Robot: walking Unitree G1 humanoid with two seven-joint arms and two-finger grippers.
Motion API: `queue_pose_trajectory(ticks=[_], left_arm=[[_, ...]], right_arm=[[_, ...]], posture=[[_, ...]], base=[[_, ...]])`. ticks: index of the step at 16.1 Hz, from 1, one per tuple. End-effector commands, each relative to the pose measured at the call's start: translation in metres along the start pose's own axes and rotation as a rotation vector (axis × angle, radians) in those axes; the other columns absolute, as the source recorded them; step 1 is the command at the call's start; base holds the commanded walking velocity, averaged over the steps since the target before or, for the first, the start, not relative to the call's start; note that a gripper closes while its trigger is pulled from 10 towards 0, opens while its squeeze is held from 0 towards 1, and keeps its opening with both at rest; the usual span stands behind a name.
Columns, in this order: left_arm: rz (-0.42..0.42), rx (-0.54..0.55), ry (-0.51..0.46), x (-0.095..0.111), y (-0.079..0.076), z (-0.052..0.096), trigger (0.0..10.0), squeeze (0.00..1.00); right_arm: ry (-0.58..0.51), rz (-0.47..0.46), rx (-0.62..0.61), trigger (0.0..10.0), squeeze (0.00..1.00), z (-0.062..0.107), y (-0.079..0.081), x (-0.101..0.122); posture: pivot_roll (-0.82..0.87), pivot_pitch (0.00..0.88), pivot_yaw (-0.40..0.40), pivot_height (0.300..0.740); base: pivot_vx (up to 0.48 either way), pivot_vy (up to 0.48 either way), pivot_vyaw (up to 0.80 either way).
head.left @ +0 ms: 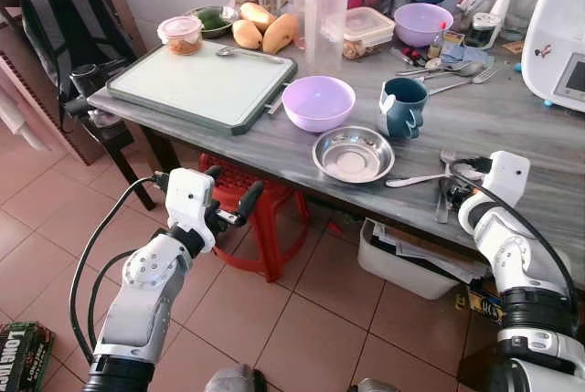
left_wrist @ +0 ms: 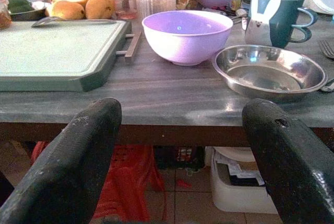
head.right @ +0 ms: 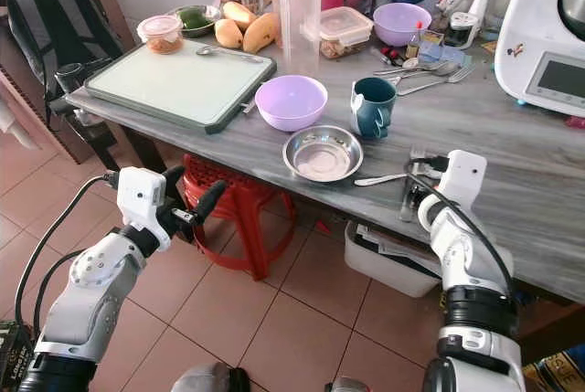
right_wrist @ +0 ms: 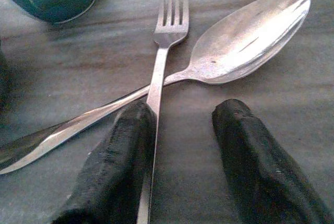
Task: Setting the table
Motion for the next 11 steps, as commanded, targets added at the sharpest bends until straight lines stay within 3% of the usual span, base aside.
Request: queue_pose_trajectory(ticks=[1, 9, 11], left_arm=[[-0.027, -0.008, 0.005, 0.002, 0.0, 0.001, 10.0, 0.0], [-0.03, -0.007, 0.007, 0.001, 0.001, 0.001, 10.0, 0.0], [-0.032, -0.008, 0.006, 0.002, 0.001, 0.0, 10.0, 0.0]], right_arm=[[0.155, -0.024, -0.035, 0.0, 0.0, 0.001, -0.009, -0.039], [0.207, -0.041, -0.052, 0.0, 0.0, 0.011, -0.022, -0.05], [0.178, -0.002, -0.073, 0.0, 0.0, 0.013, -0.023, -0.044]], posture=[[0.0, 0.0, 0.077, 0.74], [-0.01, 0.0, 0.076, 0.74], [-0.01, 0.0, 0.077, 0.74]], base=[[0.0, 0.0, 0.0], [0.0, 0.0, 0.0], [0.0, 0.0, 0.0]])
Point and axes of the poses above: a point about 5 cm out from each wrist's last joint towards the gripper, its own z axis pointing back from the gripper into the wrist, its own x axis along the axis of the wrist's last joint, y = z × x, the point moved 5 cm from there along -z, pointing out of the wrist towards the gripper, and after that the axes turned 8 degrees about z, right-handed, at the moved point
